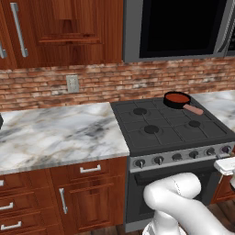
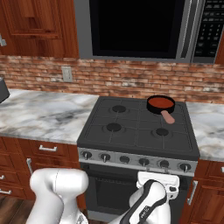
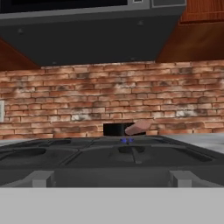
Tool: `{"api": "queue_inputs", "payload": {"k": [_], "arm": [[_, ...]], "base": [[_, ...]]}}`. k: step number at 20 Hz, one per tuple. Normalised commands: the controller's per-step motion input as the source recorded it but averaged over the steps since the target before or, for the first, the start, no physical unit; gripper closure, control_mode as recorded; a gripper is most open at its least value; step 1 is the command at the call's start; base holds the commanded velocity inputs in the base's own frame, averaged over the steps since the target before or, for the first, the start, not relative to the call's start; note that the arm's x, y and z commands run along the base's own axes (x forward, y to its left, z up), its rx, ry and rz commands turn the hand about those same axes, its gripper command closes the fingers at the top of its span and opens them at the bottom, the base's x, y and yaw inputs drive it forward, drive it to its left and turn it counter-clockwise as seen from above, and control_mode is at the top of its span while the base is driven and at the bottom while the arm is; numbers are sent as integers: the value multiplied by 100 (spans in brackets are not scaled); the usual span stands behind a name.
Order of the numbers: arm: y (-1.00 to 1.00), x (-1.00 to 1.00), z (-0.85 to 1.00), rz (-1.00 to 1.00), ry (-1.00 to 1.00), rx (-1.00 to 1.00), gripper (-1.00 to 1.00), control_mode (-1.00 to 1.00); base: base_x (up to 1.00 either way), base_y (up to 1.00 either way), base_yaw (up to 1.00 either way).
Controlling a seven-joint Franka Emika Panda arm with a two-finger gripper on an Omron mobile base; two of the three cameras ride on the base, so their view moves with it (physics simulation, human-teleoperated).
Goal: Wait until the marinara sauce is simmered to a deep red color and then turn off the stove.
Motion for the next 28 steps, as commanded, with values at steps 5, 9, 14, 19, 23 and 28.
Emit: {"api": "queue_inputs", "payload": {"k": [5, 9, 14, 19, 23, 28], "arm": [[0, 34, -2, 3, 0, 0, -100, -100], [-3, 36, -4, 2, 0, 0, -100, -100], [-7, 31, -5, 1, 0, 0, -100, -100], [-9, 16, -6, 0, 0, 0, -100, -100], [-5, 6, -6, 0, 0, 0, -100, -100], [-3, 0, -7, 0, 0, 0, -100, -100]], "base": [[0, 0, 0], [0, 0, 0], [0, 0, 0], [0, 0, 0], [0, 0, 0], [0, 0, 0]]}}
